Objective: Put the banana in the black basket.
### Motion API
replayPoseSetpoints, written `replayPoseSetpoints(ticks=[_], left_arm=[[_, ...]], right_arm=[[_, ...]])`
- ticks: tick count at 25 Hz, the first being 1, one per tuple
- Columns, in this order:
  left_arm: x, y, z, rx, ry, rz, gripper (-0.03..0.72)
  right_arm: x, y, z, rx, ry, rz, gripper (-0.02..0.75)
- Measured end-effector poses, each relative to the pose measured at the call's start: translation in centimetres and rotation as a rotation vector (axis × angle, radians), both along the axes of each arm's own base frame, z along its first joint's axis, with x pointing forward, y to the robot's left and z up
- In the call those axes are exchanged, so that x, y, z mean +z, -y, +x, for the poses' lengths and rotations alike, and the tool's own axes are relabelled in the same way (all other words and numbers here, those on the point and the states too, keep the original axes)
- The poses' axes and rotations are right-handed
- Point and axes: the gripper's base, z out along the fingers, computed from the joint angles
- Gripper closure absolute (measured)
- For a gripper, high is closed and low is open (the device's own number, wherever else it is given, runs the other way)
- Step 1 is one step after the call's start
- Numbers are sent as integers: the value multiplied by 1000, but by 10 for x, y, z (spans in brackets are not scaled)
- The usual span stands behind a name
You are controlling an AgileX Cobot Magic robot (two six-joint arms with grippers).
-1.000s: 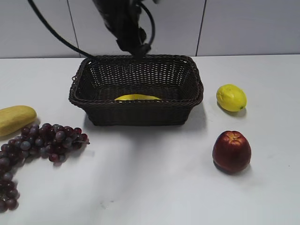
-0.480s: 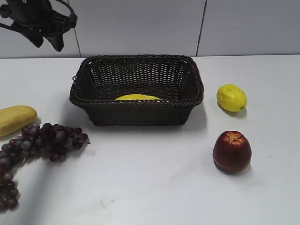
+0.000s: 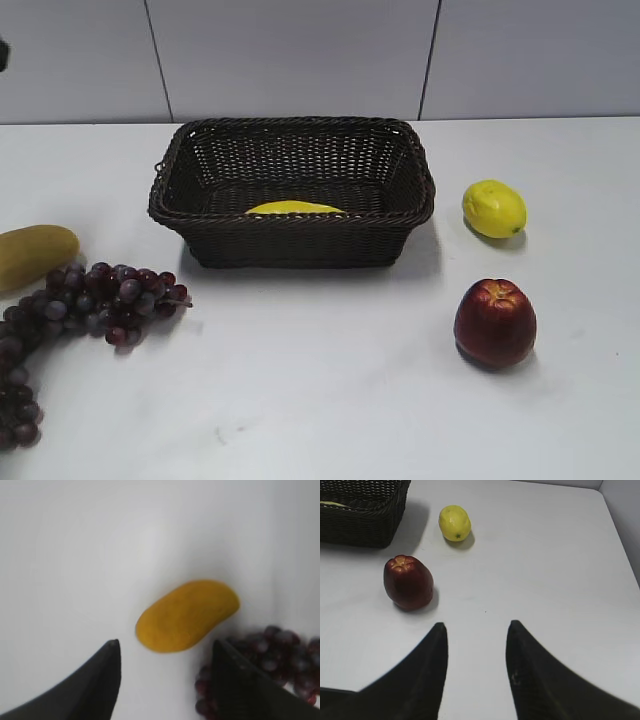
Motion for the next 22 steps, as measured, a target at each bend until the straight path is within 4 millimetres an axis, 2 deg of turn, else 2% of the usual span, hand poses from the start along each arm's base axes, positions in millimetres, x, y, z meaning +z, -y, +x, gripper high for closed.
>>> replayPoseSetpoints(ticks=[4,7,10,16,22], left_arm=[[7,-25,-48,74,-17,12,127],[14,-31,-83,95,5,20,127],[16,-26,-119,76,42,15,127],[22,-14,-190,30,234,-2,127],[11,-5,-253,5,421,16,127]], right_arm=[[0,0,0,0,0,0,437],[0,0,0,0,0,0,437],[0,0,0,0,0,0,437],[0,0,0,0,0,0,437],[0,0,0,0,0,0,437]])
